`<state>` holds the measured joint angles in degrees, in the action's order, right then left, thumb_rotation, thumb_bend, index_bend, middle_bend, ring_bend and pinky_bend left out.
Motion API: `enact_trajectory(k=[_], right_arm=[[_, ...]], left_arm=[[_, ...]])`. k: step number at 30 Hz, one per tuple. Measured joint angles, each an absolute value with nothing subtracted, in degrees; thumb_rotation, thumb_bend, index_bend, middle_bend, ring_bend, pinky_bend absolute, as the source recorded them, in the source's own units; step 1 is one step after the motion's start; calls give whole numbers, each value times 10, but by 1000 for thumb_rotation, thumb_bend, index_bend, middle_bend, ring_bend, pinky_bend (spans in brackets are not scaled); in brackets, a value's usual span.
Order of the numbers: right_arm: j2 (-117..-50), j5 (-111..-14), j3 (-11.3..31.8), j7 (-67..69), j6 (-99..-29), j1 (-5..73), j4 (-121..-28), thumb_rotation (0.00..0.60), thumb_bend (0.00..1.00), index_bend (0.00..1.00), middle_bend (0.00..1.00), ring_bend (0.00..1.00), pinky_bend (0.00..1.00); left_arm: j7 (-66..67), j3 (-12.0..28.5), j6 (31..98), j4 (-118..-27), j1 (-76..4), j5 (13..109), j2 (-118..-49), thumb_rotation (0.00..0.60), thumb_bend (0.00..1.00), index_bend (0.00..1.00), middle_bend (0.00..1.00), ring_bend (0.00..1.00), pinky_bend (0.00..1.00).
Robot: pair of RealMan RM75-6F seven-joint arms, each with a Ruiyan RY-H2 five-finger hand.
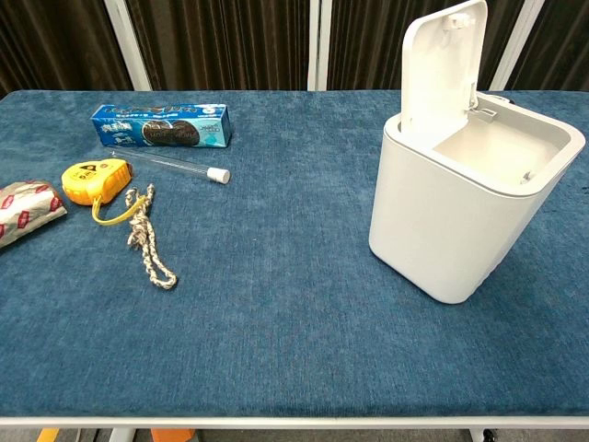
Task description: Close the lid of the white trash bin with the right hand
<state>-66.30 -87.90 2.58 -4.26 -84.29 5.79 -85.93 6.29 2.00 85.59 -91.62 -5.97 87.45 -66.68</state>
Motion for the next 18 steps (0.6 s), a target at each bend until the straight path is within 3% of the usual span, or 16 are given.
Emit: enact_trajectory(k=[18], right_arm=[[-655, -891, 21, -39, -839, 61, -866, 600, 343, 0, 0, 0, 0]], left_arm=[[66, 17, 848, -919, -63, 873, -664, 600, 0, 91, 79, 19, 153]])
